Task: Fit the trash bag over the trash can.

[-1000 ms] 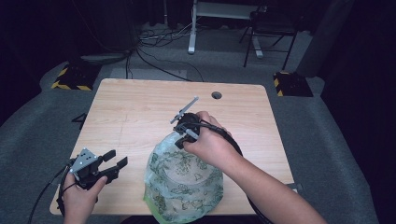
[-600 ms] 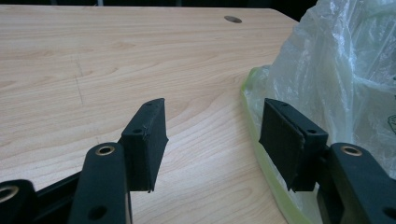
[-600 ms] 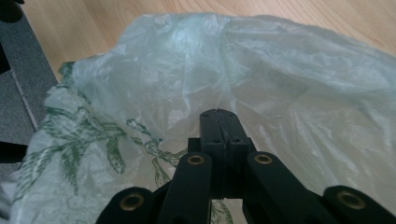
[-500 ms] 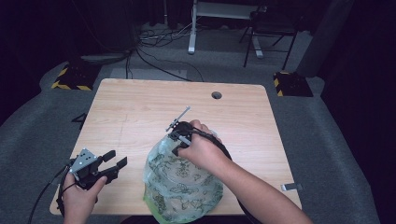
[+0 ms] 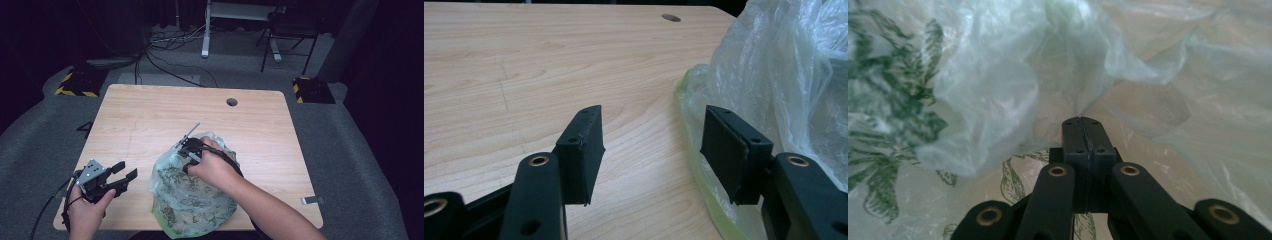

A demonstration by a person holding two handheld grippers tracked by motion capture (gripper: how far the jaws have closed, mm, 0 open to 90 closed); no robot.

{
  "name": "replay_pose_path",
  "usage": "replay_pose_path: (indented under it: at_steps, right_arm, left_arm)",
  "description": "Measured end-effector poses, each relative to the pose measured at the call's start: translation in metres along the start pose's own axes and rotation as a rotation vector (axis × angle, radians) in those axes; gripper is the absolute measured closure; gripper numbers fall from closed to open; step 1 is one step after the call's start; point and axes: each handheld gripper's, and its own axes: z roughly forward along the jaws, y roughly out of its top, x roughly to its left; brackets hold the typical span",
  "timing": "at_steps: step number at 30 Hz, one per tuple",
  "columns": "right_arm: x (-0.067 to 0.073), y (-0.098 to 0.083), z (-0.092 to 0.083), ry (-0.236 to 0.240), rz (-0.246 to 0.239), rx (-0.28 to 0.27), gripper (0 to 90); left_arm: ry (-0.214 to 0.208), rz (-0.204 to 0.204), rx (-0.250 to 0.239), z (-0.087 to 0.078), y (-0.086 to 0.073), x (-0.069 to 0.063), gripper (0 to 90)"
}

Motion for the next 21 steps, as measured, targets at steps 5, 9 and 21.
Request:
replay_pose_path:
  at_steps: [5,9,21]
  right_arm:
    - [-0.002,0.0,0.007,0.005,0.007,0.015,90.0]
    - [-0.004,-0.002,0.014,0.007,0.016,0.035,90.0]
    - [-0.007,-0.005,0.033,-0.008,0.015,0.105,90.0]
  left_arm:
    - [-0.001,0.004,0.001,0.0,0.0,0.0,42.1]
    - [0.001,0.0,-0.002,0.0,0.0,0.0,42.1]
    - [0.0,0.0,0.0,0.0,0.0,0.0,42.1]
